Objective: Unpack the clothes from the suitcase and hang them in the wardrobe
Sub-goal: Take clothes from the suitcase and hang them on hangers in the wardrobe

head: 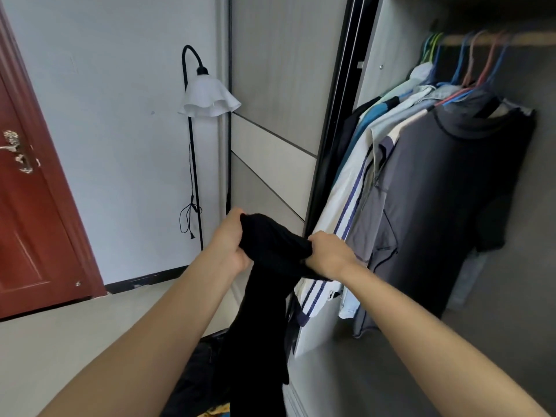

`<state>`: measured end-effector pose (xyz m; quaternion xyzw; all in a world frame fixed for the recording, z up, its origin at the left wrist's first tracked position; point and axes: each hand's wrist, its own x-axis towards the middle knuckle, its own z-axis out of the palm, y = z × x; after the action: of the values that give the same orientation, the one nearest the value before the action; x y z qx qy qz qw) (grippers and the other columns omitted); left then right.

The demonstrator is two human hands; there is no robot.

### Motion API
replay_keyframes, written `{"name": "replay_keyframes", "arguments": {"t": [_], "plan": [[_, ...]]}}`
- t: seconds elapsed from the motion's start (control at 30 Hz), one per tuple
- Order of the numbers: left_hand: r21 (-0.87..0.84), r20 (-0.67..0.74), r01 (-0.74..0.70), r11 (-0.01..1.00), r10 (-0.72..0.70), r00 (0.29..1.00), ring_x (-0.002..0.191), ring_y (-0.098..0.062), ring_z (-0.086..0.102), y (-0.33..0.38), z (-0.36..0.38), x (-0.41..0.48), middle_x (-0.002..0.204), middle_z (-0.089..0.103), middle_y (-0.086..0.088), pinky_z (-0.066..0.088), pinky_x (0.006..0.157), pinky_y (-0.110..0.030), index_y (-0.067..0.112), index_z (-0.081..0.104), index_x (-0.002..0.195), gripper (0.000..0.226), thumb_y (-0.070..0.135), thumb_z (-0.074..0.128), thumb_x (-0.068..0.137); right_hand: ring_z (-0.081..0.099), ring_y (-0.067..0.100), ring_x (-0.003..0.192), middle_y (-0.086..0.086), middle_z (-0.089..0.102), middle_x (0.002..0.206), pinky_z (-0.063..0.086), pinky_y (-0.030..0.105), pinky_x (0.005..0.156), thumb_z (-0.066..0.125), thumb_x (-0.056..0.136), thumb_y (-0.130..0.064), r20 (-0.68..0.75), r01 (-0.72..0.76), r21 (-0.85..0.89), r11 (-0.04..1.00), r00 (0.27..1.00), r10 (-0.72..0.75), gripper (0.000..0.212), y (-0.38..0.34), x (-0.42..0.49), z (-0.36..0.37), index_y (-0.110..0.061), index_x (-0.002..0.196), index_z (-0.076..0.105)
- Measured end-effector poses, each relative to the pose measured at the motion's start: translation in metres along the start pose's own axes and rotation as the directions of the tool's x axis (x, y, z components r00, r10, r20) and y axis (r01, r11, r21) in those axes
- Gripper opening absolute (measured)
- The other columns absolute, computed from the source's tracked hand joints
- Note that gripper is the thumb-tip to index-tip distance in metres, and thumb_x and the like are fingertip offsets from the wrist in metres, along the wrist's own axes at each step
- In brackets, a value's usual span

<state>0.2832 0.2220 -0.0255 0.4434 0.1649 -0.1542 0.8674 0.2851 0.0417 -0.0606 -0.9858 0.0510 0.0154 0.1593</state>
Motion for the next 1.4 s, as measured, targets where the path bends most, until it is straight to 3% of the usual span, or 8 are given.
{"name": "replay_keyframes", "arguments": {"t": [0.1,0.37,0.53,0.67,0.83,1.0,1.23,1.4], "plan": [[0.063,0.030,-0.002,0.998,0.000,1.000,0.068,-0.021,0.056,0.001,-0.004,0.000,0.072,0.056,-0.008,0.054,0.071,-0.035,0.009,0.055,0.074,0.012,0.012,0.060,0.085,0.059,0.024,0.065,0.010,0.057,0.079,0.050,0.030,0.051,0.048,0.091,-0.007,0.130,-0.168,0.210,0.963,0.981,0.143,0.010,0.008,0.001,0.004,-0.002,0.090,0.057],[0.609,0.185,-0.174,0.774,0.075,0.980,0.091,-0.032,0.068,0.000,-0.041,0.012,0.093,0.072,-0.017,0.055,0.083,-0.038,-0.002,0.068,0.108,0.044,-0.013,0.071,0.065,0.061,0.027,0.077,0.015,0.064,0.094,0.056,0.036,0.073,0.037,0.092,0.006,0.275,-0.271,0.961,-0.054,0.924,0.267,0.028,-0.019,0.010,-0.009,0.000,0.102,0.061],[0.798,0.046,-0.270,0.539,0.392,0.919,0.069,-0.020,0.061,0.014,-0.041,0.026,0.087,0.066,-0.011,0.051,0.055,-0.028,0.010,0.063,0.089,0.005,0.006,0.060,0.090,0.069,0.026,0.084,0.015,0.071,0.098,0.058,0.030,0.071,0.070,0.083,-0.012,0.311,-0.280,0.882,0.379,0.950,-0.023,0.020,-0.028,-0.008,-0.042,-0.003,0.101,0.067],[0.632,-0.051,-0.162,0.758,0.249,0.967,0.065,-0.021,0.060,0.033,-0.017,0.023,0.082,0.060,-0.011,0.056,0.050,-0.028,0.006,0.058,0.090,0.011,0.005,0.048,0.096,0.054,0.016,0.067,0.009,0.061,0.081,0.048,0.025,0.057,0.072,0.080,-0.014,0.119,-0.012,0.146,0.989,0.993,-0.006,0.018,-0.019,-0.004,-0.056,-0.002,0.082,0.059],[0.430,0.025,-0.085,0.899,0.083,0.996,0.075,-0.023,0.061,0.028,0.007,0.017,0.085,0.058,-0.012,0.057,0.052,-0.037,0.006,0.056,0.086,0.011,0.006,0.052,0.097,0.049,0.017,0.068,0.004,0.048,0.080,0.040,0.027,0.054,0.055,0.091,-0.009,-0.066,-0.139,-0.171,0.975,0.989,0.129,0.018,0.004,0.002,-0.054,-0.006,0.077,0.044],[0.526,0.201,-0.105,0.844,-0.003,0.980,0.084,-0.018,0.064,0.014,0.006,0.019,0.092,0.066,-0.011,0.059,0.060,-0.025,0.002,0.064,0.097,0.022,-0.006,0.070,0.078,0.047,0.025,0.057,0.011,0.047,0.069,0.040,0.029,0.054,0.039,0.089,0.002,0.026,-0.335,0.349,0.875,0.937,0.348,0.016,0.027,0.009,-0.050,-0.007,0.077,0.047],[0.956,0.256,-0.289,0.044,0.351,0.901,0.070,-0.027,0.058,-0.017,-0.003,0.036,0.069,0.056,-0.007,0.039,0.046,-0.024,0.008,0.056,0.071,0.011,0.003,0.053,0.080,0.057,0.015,0.037,0.007,0.060,0.054,0.046,0.019,0.038,0.051,0.094,-0.004,0.151,-0.284,0.873,0.396,0.930,0.335,0.015,0.012,-0.004,-0.058,-0.004,0.079,0.053],[0.687,0.017,-0.056,0.725,0.061,0.998,0.078,-0.027,0.061,-0.004,0.001,0.031,0.098,0.060,-0.013,0.059,0.049,-0.035,0.008,0.056,0.103,0.011,0.014,0.049,0.098,0.063,0.023,0.078,0.012,0.064,0.089,0.055,0.028,0.066,0.069,0.075,-0.002,-0.003,-0.144,0.470,0.871,0.986,0.165,0.018,0.022,-0.009,-0.071,0.001,0.092,0.061]]}}
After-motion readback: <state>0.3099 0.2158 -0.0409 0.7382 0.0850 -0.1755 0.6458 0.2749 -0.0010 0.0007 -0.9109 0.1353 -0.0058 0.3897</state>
